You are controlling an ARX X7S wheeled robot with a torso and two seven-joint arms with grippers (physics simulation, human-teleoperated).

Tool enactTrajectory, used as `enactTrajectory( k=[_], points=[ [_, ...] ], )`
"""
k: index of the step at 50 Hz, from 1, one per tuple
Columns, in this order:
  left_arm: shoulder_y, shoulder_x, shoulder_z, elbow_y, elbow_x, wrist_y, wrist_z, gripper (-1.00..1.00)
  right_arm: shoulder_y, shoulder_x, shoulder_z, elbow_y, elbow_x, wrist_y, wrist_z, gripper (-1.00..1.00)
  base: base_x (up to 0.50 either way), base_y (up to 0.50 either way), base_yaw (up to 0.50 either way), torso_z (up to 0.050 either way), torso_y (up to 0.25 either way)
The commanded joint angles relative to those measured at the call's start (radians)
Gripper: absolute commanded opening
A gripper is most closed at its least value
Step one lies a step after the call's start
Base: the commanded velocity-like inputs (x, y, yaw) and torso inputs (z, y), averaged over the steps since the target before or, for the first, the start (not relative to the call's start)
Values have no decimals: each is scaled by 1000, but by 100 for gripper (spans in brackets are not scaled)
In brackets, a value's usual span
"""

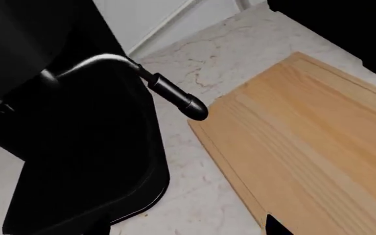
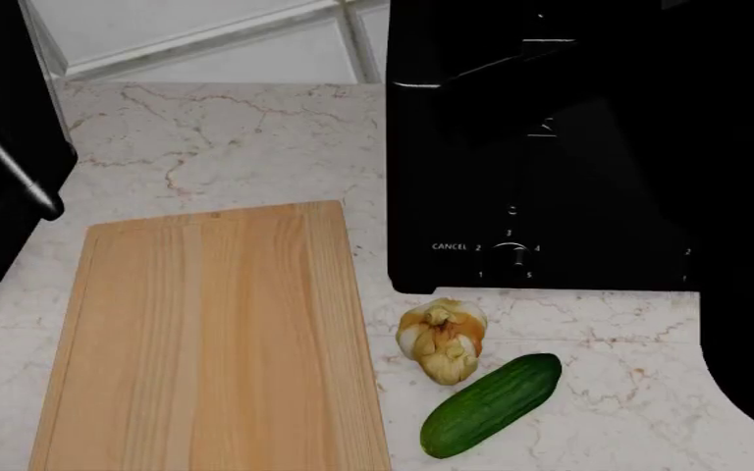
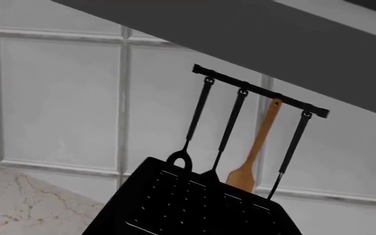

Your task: Clear the non-vegetable object off the cutting board and place the vegetables onto it.

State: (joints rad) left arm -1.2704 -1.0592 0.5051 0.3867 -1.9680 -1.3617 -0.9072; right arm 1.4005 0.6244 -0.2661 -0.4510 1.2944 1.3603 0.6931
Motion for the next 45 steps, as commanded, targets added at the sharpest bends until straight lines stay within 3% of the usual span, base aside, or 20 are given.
enactTrajectory(
  k=[1,28,45],
  points=[
    [-73,146,18,-38,56,-22,51,100,6,0,38,-6,39,9,13,100,0,0,0,0,0],
    [-88,378,73,-104,279,20,269,100,36,24,14,20,56,12,32,100,0,0,0,0,0],
    [-175,547,149,-191,373,28,415,100,30,53,22,35,128,35,82,100,0,0,0,0,0]
  ],
)
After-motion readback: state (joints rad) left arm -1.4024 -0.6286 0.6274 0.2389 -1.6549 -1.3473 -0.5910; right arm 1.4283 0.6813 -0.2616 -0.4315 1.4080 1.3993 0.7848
